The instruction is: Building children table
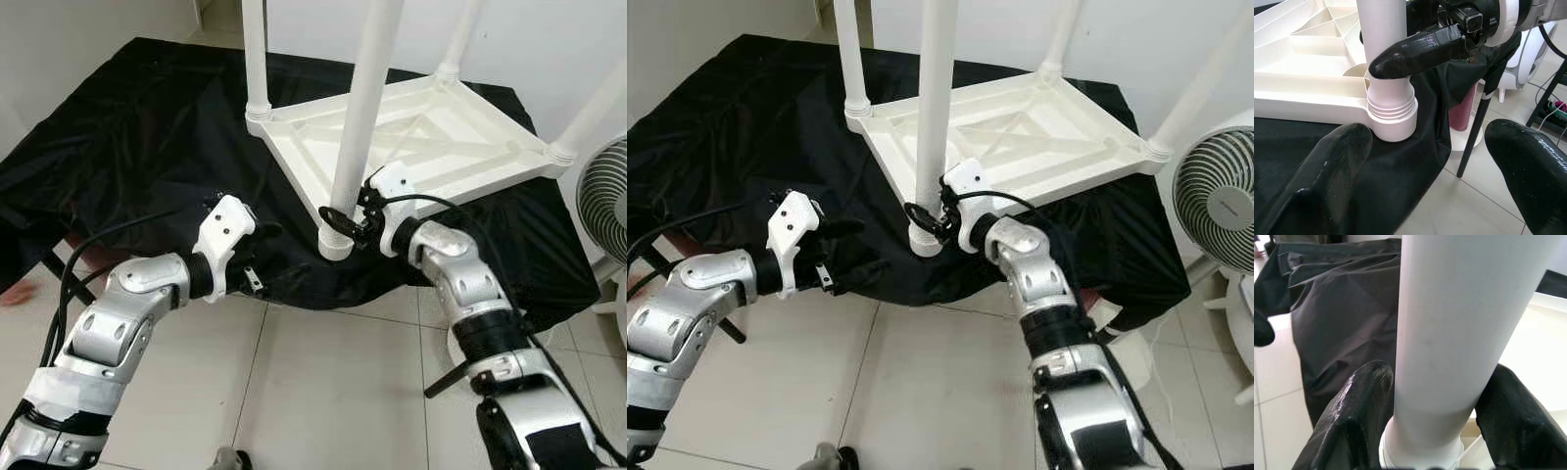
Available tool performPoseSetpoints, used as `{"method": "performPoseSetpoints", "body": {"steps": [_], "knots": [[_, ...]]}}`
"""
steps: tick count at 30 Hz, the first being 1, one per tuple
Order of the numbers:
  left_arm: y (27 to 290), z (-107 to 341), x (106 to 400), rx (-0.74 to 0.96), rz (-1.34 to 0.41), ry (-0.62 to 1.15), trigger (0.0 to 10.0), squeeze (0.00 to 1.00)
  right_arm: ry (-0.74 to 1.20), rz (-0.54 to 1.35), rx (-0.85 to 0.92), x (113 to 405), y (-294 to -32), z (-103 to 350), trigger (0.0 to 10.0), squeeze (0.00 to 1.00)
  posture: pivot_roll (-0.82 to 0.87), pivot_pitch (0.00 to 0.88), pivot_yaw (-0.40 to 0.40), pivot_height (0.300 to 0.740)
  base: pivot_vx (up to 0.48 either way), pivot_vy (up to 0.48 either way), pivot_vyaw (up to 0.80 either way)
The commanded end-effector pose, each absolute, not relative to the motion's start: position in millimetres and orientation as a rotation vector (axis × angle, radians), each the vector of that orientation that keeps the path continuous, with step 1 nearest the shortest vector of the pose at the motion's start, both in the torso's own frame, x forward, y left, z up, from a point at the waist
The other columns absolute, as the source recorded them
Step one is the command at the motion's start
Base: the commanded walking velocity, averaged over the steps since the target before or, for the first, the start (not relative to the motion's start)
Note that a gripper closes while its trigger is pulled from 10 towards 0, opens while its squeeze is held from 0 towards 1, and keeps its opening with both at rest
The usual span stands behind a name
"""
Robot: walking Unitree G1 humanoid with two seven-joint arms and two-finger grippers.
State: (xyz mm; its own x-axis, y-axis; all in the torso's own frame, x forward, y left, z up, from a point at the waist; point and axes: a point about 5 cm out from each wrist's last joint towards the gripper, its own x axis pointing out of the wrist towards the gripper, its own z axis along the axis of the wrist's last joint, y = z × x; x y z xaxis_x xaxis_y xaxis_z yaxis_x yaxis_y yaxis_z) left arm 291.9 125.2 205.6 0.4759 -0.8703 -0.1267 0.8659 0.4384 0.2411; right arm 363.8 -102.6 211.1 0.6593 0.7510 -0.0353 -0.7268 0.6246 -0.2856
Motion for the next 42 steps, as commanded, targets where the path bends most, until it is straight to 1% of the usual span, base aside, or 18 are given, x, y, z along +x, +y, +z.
{"method": "performPoseSetpoints", "body": {"steps": [1,4,5,9,11,12,18,21,23,24,26,29,30,31,37,38,39,42], "knots": [[128,205,291,0.291,-1.071,-0.008,10.0,0.00,-0.037,0.926,-0.299,360,-93,197,10.0,0.00,0.01,0.129,0.010,0.740,0.000,0.000,0.00],[129,205,291,0.289,-1.068,-0.008,10.0,0.00,-0.031,0.934,-0.304,364,-92,197,10.0,0.00,0.01,0.130,0.009,0.740,0.000,0.000,0.00],[129,205,291,0.288,-1.066,-0.008,10.0,0.00,-0.031,0.908,-0.299,366,-91,196,0.0,0.00,0.02,0.131,0.006,0.740,0.000,0.000,0.00],[129,205,290,0.287,-1.065,-0.009,10.0,0.00,-0.026,0.896,-0.290,368,-91,195,0.0,0.00,0.02,0.131,0.006,0.740,0.000,0.000,0.00],[129,205,290,0.284,-1.062,-0.007,10.0,0.00,-0.005,0.787,-0.253,373,-94,191,0.0,0.00,0.02,0.135,0.006,0.740,0.000,0.000,0.00],[129,205,290,0.284,-1.062,-0.007,10.0,0.00,-0.005,0.787,-0.253,373,-94,191,0.0,0.00,0.02,0.135,0.006,0.740,0.000,0.000,0.00],[129,204,289,0.281,-1.064,-0.005,10.0,0.00,0.023,0.439,-0.163,378,-111,184,0.0,0.00,0.01,0.141,0.006,0.740,0.000,0.000,0.00],[129,204,289,0.280,-1.065,-0.004,10.0,0.00,0.027,0.369,-0.135,376,-113,180,0.0,0.00,0.01,0.143,0.008,0.740,0.000,0.000,0.00],[129,204,289,0.279,-1.066,-0.003,10.0,0.00,0.021,0.209,-0.093,368,-118,174,0.0,0.00,0.01,0.145,0.010,0.740,0.000,0.000,0.00],[129,204,289,0.279,-1.066,-0.003,10.0,0.00,0.021,0.209,-0.093,368,-118,174,0.0,0.00,0.01,0.145,0.010,0.740,0.000,0.000,0.00],[129,204,290,0.278,-1.067,-0.002,10.0,0.00,0.025,0.054,-0.047,359,-122,167,0.0,0.00,0.00,0.145,0.011,0.740,0.000,0.000,0.00],[129,204,290,0.278,-1.067,-0.002,10.0,0.00,0.032,-0.007,-0.022,354,-123,163,0.0,0.00,0.00,0.145,0.012,0.740,0.000,0.000,0.00],[129,204,290,0.279,-1.068,-0.001,10.0,0.00,0.017,-0.119,0.015,344,-125,159,0.0,0.00,0.00,0.145,0.012,0.740,0.000,0.000,0.00],[129,204,290,0.279,-1.069,-0.001,10.0,0.00,0.013,-0.155,0.023,341,-125,159,0.0,0.00,0.00,0.145,0.012,0.740,0.000,0.000,0.00],[129,204,291,0.280,-1.066,-0.001,10.0,0.00,-0.017,-0.157,0.018,341,-122,162,0.0,0.00,0.00,0.145,0.015,0.740,0.000,0.000,0.00],[129,204,291,0.280,-1.065,-0.001,10.0,0.00,-0.039,-0.147,0.001,342,-120,166,3.7,0.00,0.00,0.145,0.015,0.740,0.000,0.000,0.00],[129,204,291,0.281,-1.061,-0.002,10.0,0.00,-0.043,-0.095,0.013,344,-114,169,10.0,0.00,0.00,0.145,0.014,0.740,0.000,0.000,0.00],[130,205,292,0.282,-1.051,-0.006,10.0,0.00,-0.126,-0.024,-0.006,344,-105,186,10.0,0.00,0.00,0.144,0.014,0.740,0.000,0.000,0.00]]}}
